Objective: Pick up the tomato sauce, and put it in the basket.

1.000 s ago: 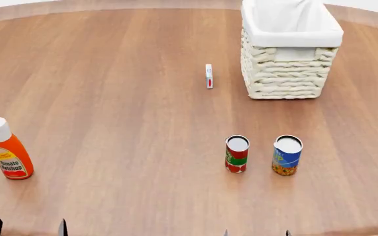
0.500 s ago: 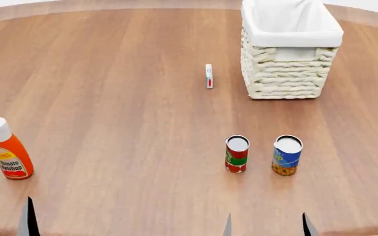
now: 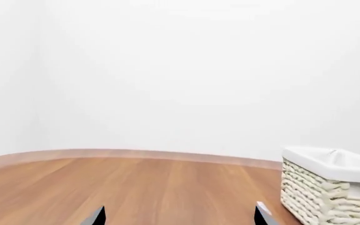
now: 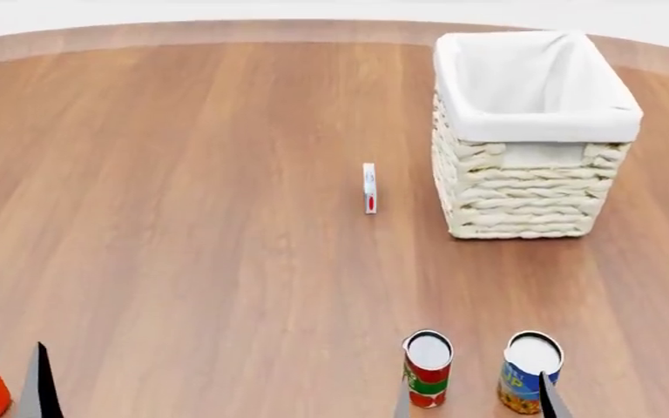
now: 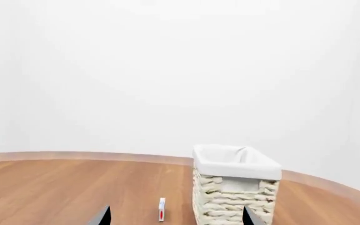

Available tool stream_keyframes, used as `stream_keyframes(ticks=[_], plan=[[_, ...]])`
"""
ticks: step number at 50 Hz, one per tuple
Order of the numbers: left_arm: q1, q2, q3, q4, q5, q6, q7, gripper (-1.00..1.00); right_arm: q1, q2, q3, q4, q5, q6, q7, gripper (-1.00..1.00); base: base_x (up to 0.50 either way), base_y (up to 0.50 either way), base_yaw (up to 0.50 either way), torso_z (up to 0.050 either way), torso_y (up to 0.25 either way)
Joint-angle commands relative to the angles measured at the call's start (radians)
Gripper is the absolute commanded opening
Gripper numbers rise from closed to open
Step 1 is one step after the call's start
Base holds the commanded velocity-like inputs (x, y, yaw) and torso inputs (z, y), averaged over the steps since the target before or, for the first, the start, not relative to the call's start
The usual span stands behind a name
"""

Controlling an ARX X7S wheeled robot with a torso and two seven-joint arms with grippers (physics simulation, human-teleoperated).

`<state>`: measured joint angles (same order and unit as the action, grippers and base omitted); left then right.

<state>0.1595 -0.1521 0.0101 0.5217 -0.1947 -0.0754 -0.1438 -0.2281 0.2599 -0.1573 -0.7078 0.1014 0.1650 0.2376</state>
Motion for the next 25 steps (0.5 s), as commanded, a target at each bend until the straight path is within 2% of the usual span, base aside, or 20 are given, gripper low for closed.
stream_keyframes(ticks=[1, 9, 25], plan=[[0.0, -0.009, -0.002, -0.01, -0.013, 0.008, -0.013, 1.0, -0.007, 0.011, -0.001, 0.006, 0.011, -0.011, 0.008, 1.0, 0.5, 0.0, 0.0, 0.0, 0.0], [-0.006, -0.013, 0.009, -0.03, 0.027, 0.026, -0.034, 1.0, -0.011, 0.016, 0.003, 0.022, 0.025, -0.024, 0.013, 1.0, 0.5, 0.0, 0.0, 0.0, 0.0], [-0.014, -0.025, 0.021, -0.039, 0.013, 0.024, -0.043, 1.0, -0.009, 0.029, 0.002, 0.023, 0.036, -0.024, 0.024, 1.0, 0.5, 0.0, 0.0, 0.0, 0.001]])
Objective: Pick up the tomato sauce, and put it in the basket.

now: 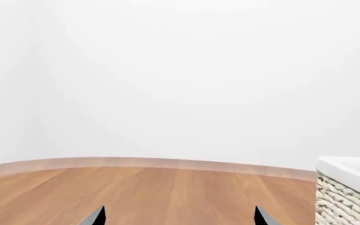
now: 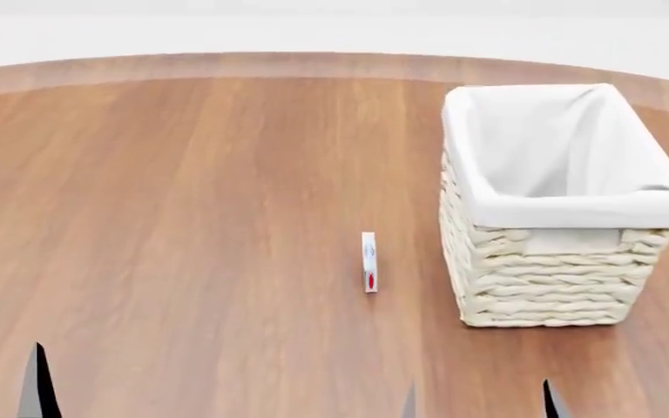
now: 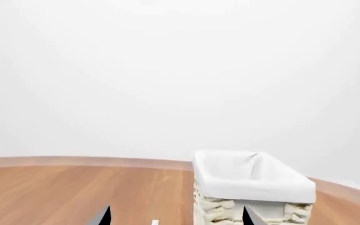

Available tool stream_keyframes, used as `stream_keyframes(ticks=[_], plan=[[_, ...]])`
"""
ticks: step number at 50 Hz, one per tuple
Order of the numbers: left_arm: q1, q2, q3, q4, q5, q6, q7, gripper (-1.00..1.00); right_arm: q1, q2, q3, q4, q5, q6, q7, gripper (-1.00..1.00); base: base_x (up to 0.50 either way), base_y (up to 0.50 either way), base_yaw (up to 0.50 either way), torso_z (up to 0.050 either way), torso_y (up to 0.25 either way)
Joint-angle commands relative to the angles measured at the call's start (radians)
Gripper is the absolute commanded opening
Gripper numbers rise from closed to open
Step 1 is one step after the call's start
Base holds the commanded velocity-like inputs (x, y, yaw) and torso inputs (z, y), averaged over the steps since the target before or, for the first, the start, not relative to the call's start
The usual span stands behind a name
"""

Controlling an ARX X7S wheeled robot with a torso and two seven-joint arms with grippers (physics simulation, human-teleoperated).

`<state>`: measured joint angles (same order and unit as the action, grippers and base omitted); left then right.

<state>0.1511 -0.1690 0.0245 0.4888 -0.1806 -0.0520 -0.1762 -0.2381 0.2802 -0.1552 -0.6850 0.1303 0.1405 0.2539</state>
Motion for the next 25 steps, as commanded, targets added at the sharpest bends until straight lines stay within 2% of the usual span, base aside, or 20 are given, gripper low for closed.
stream_keyframes(ticks=[1, 17, 25], plan=[[-0.005, -0.009, 0.007, -0.006, 0.0, 0.001, -0.011, 1.0, 0.001, 0.009, 0.0, -0.001, 0.008, 0.001, 0.009, 1.0, 0.5, 0.0, 0.0, 0.0, 0.0], [-0.005, -0.016, 0.017, -0.013, -0.002, 0.009, -0.026, 1.0, 0.003, 0.014, -0.004, 0.014, 0.008, -0.006, 0.025, 1.0, 0.5, 0.0, 0.0, 0.0, 0.0], [-0.004, -0.02, 0.018, -0.013, -0.012, 0.012, -0.03, 1.0, -0.002, 0.016, 0.003, 0.012, 0.017, -0.001, 0.037, 1.0, 0.0, 0.0, 0.0, 0.0, 0.001]])
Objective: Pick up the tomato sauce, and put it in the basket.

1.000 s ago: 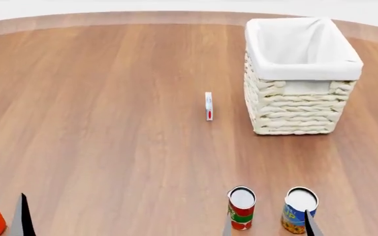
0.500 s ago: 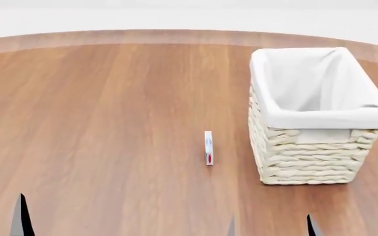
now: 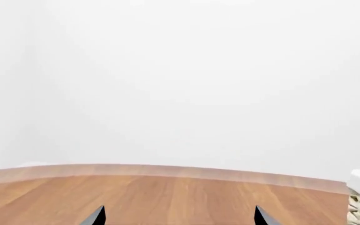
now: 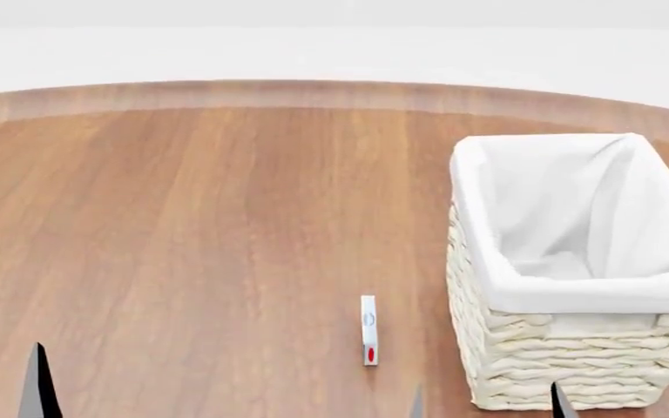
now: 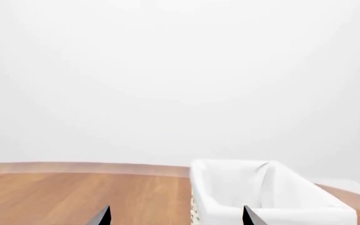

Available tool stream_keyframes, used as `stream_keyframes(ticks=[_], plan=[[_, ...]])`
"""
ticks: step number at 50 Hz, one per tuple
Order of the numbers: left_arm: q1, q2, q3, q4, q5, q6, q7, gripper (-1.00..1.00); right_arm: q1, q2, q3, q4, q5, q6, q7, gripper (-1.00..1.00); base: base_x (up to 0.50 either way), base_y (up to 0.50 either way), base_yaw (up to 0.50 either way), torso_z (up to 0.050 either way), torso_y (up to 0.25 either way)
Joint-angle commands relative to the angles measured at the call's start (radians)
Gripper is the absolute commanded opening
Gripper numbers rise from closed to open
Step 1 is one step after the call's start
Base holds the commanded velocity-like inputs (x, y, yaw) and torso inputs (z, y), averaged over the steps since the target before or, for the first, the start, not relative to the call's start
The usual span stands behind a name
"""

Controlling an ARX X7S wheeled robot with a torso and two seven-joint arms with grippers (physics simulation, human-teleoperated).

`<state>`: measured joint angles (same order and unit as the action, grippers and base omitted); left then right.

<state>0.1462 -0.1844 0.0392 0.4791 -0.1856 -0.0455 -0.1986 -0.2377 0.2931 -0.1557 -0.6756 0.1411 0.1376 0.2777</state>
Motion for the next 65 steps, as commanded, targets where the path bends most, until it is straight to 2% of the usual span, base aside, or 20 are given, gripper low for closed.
stream_keyframes(ticks=[1, 10, 26, 28, 29, 45, 51, 65], plan=[[0.0, -0.005, 0.003, -0.006, -0.008, 0.006, -0.009, 1.0, -0.003, 0.004, 0.003, 0.004, 0.005, 0.001, 0.014, 1.0, 0.0, 0.0, 0.0, 0.0, 0.0], [0.001, -0.008, 0.008, -0.026, -0.012, 0.019, -0.013, 1.0, -0.022, 0.006, -0.003, 0.008, -0.001, -0.006, 0.026, 1.0, 0.0, 0.0, 0.0, 0.0, 0.0], [-0.004, -0.011, 0.02, -0.062, -0.021, 0.037, -0.016, 1.0, -0.15, 0.008, -0.048, 0.029, -0.068, -0.095, 0.06, 1.0, 0.0, 0.0, 0.0, 0.0, 0.0], [-0.003, -0.011, 0.022, -0.065, -0.022, 0.04, -0.016, 1.0, -0.164, 0.008, -0.046, 0.014, -0.072, -0.091, 0.069, 1.0, 0.0, 0.0, 0.0, 0.0, 0.0], [-0.002, -0.011, 0.023, -0.07, -0.021, 0.044, -0.016, 1.0, -0.17, 0.0, -0.041, -0.007, -0.092, -0.033, 0.095, 1.0, 0.0, 0.0, 0.0, 0.0, 0.0], [-0.002, -0.021, 0.031, -0.071, -0.026, 0.046, -0.026, 1.0, -0.175, 0.016, -0.052, -0.027, -0.099, -0.029, 0.103, 1.0, 0.0, 0.0, 0.0, 0.0, 0.0], [-0.004, -0.021, 0.03, -0.101, -0.036, 0.06, -0.023, 1.0, -0.244, 0.006, -0.051, 0.032, -0.078, -0.144, 0.115, 1.0, 0.0, 0.0, 0.0, 0.0, 0.0], [-0.005, -0.025, 0.036, -0.117, -0.042, 0.072, -0.029, 1.0, -0.326, 0.013, -0.068, 0.067, -0.125, -0.248, 0.144, 1.0, 0.0, 0.0, 0.0, 0.0, 0.0]])
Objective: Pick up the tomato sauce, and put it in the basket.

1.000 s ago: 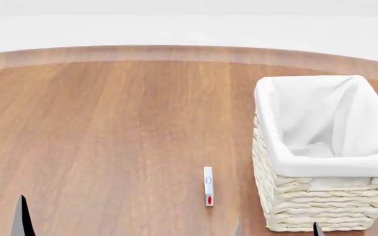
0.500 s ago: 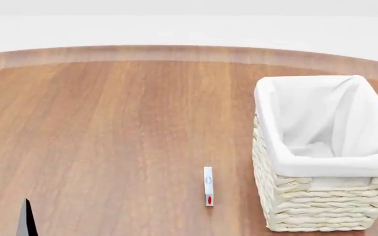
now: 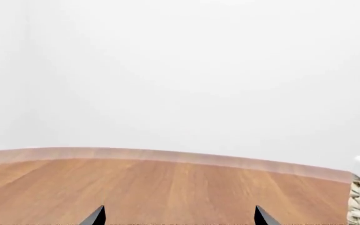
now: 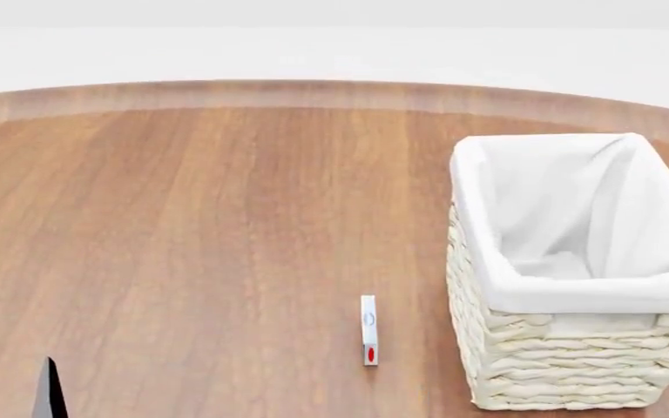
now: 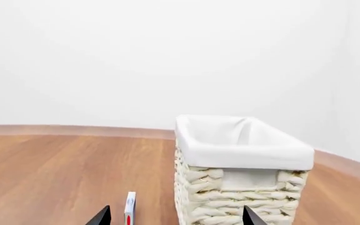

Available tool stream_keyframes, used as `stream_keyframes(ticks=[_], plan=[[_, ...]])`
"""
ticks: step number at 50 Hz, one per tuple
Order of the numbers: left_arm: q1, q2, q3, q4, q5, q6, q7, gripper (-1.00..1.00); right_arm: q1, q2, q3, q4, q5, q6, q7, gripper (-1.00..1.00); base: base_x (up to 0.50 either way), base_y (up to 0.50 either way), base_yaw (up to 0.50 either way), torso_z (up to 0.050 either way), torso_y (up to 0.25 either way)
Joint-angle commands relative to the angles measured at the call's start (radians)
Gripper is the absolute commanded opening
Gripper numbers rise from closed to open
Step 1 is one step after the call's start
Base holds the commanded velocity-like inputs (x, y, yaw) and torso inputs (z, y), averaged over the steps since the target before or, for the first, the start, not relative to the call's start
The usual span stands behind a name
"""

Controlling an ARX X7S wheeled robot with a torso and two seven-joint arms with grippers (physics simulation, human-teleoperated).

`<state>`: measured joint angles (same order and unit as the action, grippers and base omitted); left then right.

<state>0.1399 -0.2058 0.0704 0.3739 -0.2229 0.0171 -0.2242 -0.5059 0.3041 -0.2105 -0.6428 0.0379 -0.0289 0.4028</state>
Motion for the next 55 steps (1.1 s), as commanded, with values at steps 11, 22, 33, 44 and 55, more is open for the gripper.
stream_keyframes(ticks=[11, 22, 33, 44, 55], plan=[[-0.003, -0.009, 0.005, -0.028, -0.013, 0.017, -0.007, 1.0, -0.097, 0.0, -0.043, 0.117, -0.018, -0.19, 0.025, 1.0, 0.0, 0.0, 0.0, 0.0, 0.0], [-0.002, -0.011, 0.014, -0.036, -0.013, 0.024, -0.013, 1.0, -0.104, -0.004, -0.068, 0.21, -0.016, -0.278, 0.032, 1.0, 0.0, 0.0, 0.0, 0.0, 0.0], [-0.003, -0.021, 0.014, -0.031, -0.018, 0.021, -0.018, 1.0, -0.121, -0.012, -0.083, 0.305, 0.003, -0.385, 0.036, 1.0, 0.0, 0.0, 0.0, 0.0, 0.0], [-0.006, -0.026, 0.019, -0.031, -0.021, 0.02, -0.023, 1.0, -0.188, -0.008, -0.08, 0.261, 0.035, -0.35, 0.072, 1.0, 0.0, 0.0, 0.0, 0.0, 0.0], [-0.005, -0.028, 0.022, -0.038, -0.026, 0.029, -0.028, 1.0, -0.206, -0.029, -0.082, 0.274, 0.026, -0.299, 0.122, 1.0, 0.0, 0.0, 0.0, 0.0, 0.0]])
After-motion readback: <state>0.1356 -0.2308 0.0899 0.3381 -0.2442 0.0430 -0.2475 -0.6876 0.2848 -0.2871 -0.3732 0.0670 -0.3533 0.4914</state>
